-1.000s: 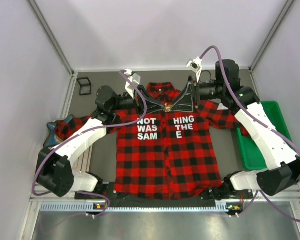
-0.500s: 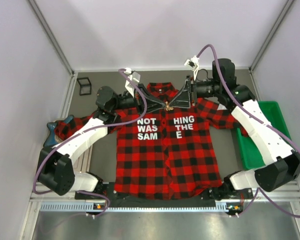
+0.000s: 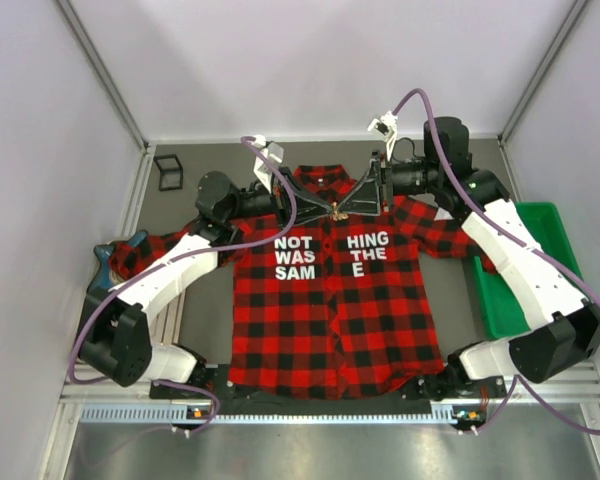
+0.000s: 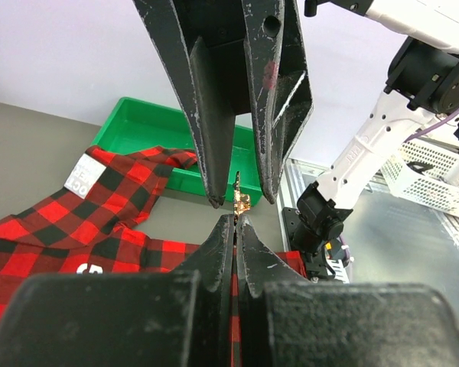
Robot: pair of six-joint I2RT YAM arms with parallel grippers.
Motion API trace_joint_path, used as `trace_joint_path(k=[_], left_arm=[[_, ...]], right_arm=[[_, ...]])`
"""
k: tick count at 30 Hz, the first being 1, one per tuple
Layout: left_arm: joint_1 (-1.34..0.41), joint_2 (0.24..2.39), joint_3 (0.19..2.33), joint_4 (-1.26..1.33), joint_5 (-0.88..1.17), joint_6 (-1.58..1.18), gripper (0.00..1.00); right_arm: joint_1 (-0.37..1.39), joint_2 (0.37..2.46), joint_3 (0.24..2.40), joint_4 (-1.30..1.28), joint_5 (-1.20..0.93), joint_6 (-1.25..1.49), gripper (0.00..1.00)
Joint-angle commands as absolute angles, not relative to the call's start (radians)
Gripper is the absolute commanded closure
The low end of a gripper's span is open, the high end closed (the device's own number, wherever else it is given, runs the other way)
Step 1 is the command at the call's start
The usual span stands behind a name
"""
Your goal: Pin the brooch onto the clothing
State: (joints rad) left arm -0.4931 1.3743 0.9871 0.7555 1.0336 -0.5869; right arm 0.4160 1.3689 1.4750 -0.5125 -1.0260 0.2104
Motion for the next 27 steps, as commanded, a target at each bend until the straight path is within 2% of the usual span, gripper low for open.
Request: trace_joint_path(k=[1, 6, 12, 21, 26, 27], left_arm=[[-0.497, 1.376, 1.006, 0.795, 1.028, -0.603, 1.00], [-0.497, 1.379, 1.009, 0.798, 1.029, -0.612, 1.00], [-0.499, 1.381, 1.009, 0.802, 1.029, -0.618, 1.00], [-0.500, 1.393, 1.009, 0.837, 1.028, -0.656, 1.00], [-0.502, 1.394, 1.011, 0.844, 1.028, -0.660, 1.00], [-0.502, 1.396, 1.012, 0.841, 1.028, -0.658, 1.00]], right_arm=[[0.420, 1.358, 1.508, -0.480, -1.034, 0.199, 0.70], [0.423, 1.358, 1.499, -0.480, -1.031, 0.187, 0.70], [0.426, 1.350, 1.483, -0.486, -1.031, 0.170, 0.79], [0.428, 1.339, 1.471, -0.518, -1.016, 0.117, 0.83], [0.430, 1.336, 1.471, -0.526, -0.999, 0.106, 0.91], [0.431, 1.335, 1.473, -0.528, -0.996, 0.103, 0.96]])
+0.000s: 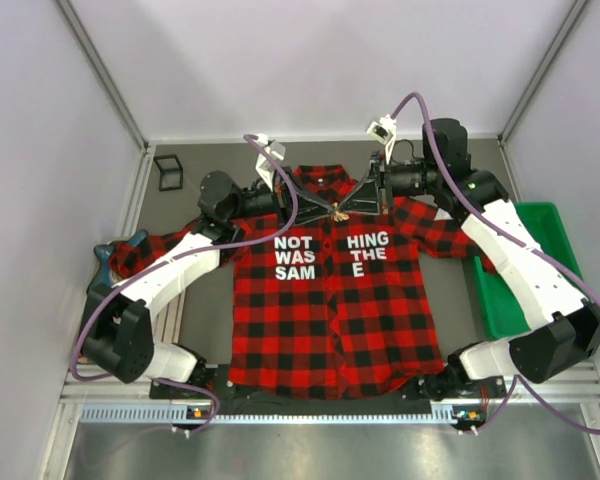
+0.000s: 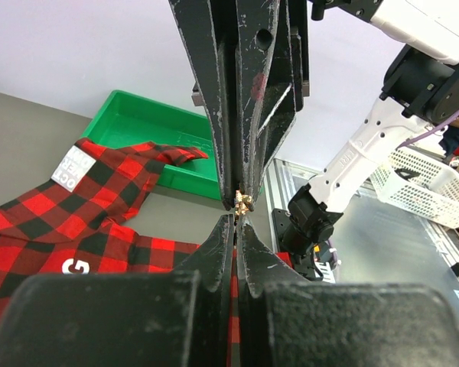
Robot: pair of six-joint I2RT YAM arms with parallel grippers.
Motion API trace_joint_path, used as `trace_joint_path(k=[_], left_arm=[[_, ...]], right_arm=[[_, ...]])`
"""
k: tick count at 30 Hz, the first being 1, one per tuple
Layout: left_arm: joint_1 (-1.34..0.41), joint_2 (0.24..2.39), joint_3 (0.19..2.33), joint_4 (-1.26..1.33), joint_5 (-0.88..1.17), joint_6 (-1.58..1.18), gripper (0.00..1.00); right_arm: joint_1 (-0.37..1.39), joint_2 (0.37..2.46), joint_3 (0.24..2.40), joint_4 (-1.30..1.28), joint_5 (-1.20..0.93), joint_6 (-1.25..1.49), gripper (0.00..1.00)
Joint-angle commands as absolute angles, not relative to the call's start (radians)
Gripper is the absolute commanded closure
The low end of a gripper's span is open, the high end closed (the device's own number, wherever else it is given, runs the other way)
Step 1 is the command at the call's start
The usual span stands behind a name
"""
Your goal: Pin the brooch onto the clothing
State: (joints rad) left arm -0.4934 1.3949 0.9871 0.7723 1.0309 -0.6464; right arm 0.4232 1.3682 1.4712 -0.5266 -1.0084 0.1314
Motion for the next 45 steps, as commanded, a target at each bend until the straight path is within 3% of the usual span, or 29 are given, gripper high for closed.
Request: trace_joint_path(k=[1, 18, 24, 28, 31, 32, 36, 40, 45], left_arm=[[-0.503, 1.394, 1.015, 0.838, 1.028, -0.657, 1.00], [-0.525, 1.390, 1.034, 0.749, 1.019, -0.600, 1.00], [-0.525, 1.387, 1.029, 0.735, 1.006, -0.594, 1.00], [-0.523, 1.381, 1.023, 0.701, 0.994, -0.583, 1.00], [-0.515, 1.373, 1.023, 0.666, 0.985, -0.555, 1.00], [-0.511, 1.370, 1.025, 0.657, 0.979, -0.539, 1.00], [-0.506, 1.358, 1.032, 0.585, 0.960, -0.482, 1.00], [-0.506, 1.356, 1.034, 0.584, 0.954, -0.492, 1.00], [-0.508, 1.368, 1.046, 0.583, 0.930, -0.531, 1.00]], right_arm=[[0.433, 1.336, 1.474, -0.528, -0.989, 0.103, 0.98], [0.511, 1.344, 1.517, -0.696, -0.790, -0.115, 1.00], [0.511, 1.339, 1.532, -0.713, -0.793, -0.133, 0.91], [0.497, 1.327, 1.554, -0.729, -0.831, -0.147, 0.80], [0.468, 1.315, 1.569, -0.736, -0.877, -0.150, 0.63], [0.459, 1.310, 1.572, -0.738, -0.888, -0.150, 0.51], [0.431, 1.289, 1.580, -0.742, -0.911, -0.146, 0.35], [0.431, 1.272, 1.578, -0.738, -0.845, -0.198, 0.34], [0.475, 1.241, 1.566, -0.729, -0.753, -0.288, 0.50]])
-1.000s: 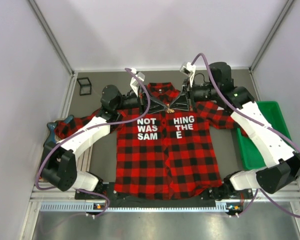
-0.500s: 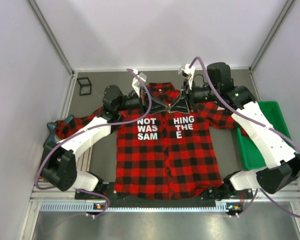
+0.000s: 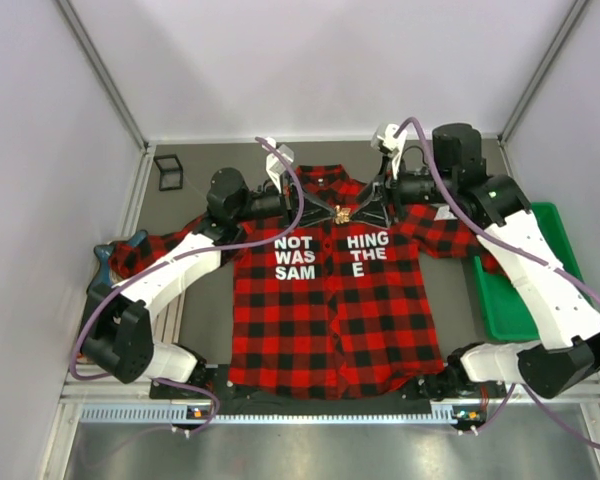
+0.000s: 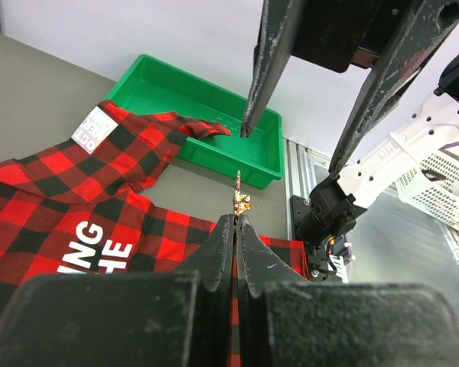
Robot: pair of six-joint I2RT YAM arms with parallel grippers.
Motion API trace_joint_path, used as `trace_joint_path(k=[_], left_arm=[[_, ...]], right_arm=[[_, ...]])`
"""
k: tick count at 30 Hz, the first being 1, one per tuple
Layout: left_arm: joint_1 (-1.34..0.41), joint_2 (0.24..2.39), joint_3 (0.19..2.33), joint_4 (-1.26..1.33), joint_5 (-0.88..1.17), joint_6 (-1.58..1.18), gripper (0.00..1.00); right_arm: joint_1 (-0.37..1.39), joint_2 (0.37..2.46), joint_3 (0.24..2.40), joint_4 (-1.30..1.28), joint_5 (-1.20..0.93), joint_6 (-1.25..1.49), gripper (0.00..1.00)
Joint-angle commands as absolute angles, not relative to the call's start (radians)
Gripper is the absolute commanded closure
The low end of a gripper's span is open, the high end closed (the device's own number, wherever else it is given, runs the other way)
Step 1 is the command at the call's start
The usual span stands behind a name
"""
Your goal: Pin the brooch onto the clothing
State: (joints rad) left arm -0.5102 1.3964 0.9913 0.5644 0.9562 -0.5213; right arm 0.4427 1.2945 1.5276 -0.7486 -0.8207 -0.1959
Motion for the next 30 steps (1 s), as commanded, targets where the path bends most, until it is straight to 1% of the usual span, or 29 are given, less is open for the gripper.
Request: trace_joint_path(k=[1, 2, 9, 12, 13, 18, 22, 24, 27, 28, 30], left_arm=[[-0.506, 1.371, 1.048, 0.577, 0.925, -0.532, 1.00], [-0.508, 1.371, 1.051, 0.572, 0.927, -0.538, 1.00], [-0.508, 1.373, 1.052, 0.569, 0.936, -0.557, 1.00], [-0.508, 1.367, 1.049, 0.569, 0.936, -0.557, 1.00], [-0.508, 1.365, 1.051, 0.569, 0.937, -0.557, 1.00], [-0.506, 1.355, 1.046, 0.574, 0.937, -0.563, 1.00], [-0.506, 1.353, 1.045, 0.575, 0.934, -0.568, 1.00], [-0.508, 1.356, 1.046, 0.575, 0.931, -0.569, 1.00], [-0.508, 1.358, 1.048, 0.581, 0.930, -0.575, 1.00], [-0.508, 1.359, 1.048, 0.584, 0.931, -0.577, 1.00], [-0.508, 1.359, 1.048, 0.584, 0.933, -0.577, 1.00]], right_arm=[[0.497, 1.236, 1.563, -0.727, -0.733, -0.328, 0.52], [0.529, 1.232, 1.554, -0.729, -0.715, -0.350, 0.54], [0.636, 1.232, 1.537, -0.704, -0.579, -0.462, 0.56], [0.661, 1.236, 1.529, -0.689, -0.537, -0.483, 0.57], [0.666, 1.238, 1.526, -0.687, -0.529, -0.492, 0.60], [0.695, 1.252, 1.516, -0.683, -0.463, -0.520, 0.63], [0.715, 1.264, 1.505, -0.680, -0.414, -0.532, 0.68], [0.715, 1.269, 1.503, -0.683, -0.391, -0.534, 0.68], [0.718, 1.272, 1.496, -0.678, -0.365, -0.541, 0.73], [0.719, 1.273, 1.496, -0.677, -0.356, -0.541, 0.78], [0.718, 1.276, 1.494, -0.664, -0.318, -0.528, 0.83]])
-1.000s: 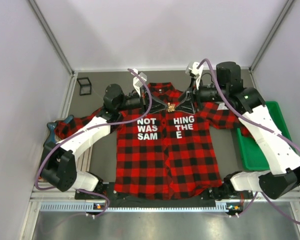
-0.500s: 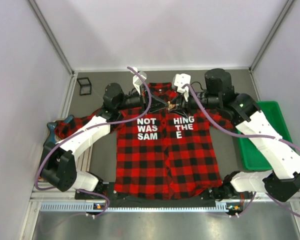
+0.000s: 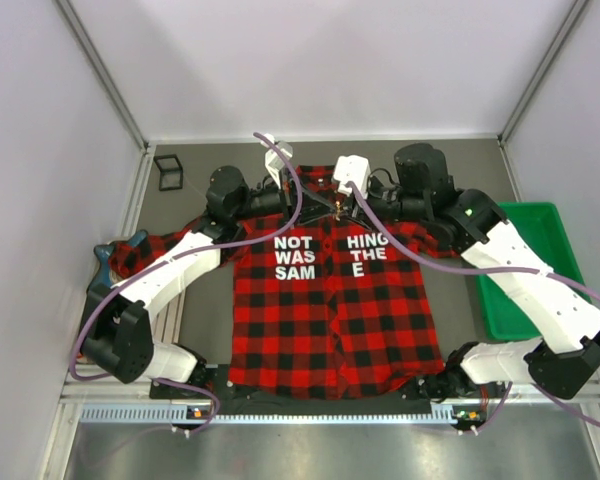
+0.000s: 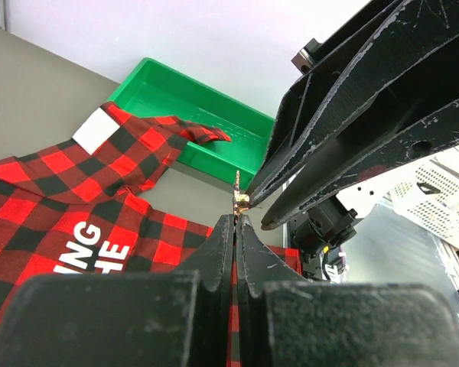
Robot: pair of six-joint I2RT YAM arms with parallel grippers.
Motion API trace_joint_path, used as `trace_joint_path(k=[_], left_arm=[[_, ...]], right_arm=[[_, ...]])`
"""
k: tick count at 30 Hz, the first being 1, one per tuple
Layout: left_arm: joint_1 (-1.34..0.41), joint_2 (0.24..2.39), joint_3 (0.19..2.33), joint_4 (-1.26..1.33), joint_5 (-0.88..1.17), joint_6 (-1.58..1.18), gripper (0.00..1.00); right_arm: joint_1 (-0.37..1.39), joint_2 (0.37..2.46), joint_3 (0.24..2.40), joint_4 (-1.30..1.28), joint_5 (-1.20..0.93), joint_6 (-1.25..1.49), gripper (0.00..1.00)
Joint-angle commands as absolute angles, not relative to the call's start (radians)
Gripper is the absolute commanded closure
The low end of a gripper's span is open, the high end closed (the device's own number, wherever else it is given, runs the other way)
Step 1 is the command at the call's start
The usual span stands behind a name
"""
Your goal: Pin the brooch onto the clothing
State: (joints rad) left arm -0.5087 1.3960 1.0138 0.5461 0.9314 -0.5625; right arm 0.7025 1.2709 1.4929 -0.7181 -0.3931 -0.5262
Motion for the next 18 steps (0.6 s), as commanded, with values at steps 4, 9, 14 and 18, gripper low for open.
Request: trace_joint_path(k=[4, 9, 14, 18], left_arm=[[-0.506, 1.359, 1.043, 0.584, 0.934, -0.580, 1.00], [-0.502, 1.359, 1.029, 0.606, 0.928, -0.600, 1.00], [-0.492, 1.359, 1.008, 0.661, 0.936, -0.637, 1.00], [-0.476, 1.362, 0.988, 0.727, 0.937, -0.687, 1.00]], right_arm=[[0.718, 1.266, 1.491, -0.663, -0.304, -0.522, 1.00], [0.718, 1.243, 1.468, -0.657, -0.304, -0.509, 1.00], [0.709, 1.218, 1.454, -0.647, -0.284, -0.489, 1.00], [0.669, 1.216, 1.459, -0.638, -0.298, -0.416, 1.00]])
